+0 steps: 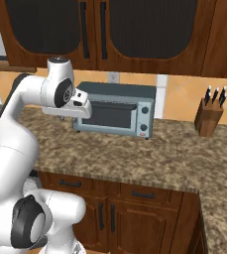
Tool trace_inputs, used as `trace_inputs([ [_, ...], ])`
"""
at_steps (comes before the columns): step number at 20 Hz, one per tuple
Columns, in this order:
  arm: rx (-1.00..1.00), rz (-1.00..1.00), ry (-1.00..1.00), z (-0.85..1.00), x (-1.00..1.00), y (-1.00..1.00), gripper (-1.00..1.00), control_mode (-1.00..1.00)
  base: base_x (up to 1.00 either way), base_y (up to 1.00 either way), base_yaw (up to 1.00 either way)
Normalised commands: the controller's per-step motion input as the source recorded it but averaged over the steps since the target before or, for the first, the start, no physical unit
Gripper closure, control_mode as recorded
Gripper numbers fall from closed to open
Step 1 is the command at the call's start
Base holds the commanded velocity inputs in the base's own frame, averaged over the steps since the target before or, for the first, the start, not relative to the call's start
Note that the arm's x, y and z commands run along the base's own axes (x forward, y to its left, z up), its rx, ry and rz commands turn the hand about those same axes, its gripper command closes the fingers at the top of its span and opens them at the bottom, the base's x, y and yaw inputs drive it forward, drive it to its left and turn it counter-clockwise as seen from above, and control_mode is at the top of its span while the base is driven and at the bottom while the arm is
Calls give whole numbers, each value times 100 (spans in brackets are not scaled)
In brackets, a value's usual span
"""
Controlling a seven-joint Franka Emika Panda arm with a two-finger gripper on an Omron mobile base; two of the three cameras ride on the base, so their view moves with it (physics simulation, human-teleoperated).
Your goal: Pick up the cup and bowl from the counter, place them in the dishwasher, and close the dishwasher door.
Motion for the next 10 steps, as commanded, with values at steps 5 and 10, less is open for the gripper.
trace_inputs([
  [5,0,0,0,0,0,0,-100,100,0,0,1],
  [10,0,0,0,0,0,0,-100,100,0,-10,40],
])
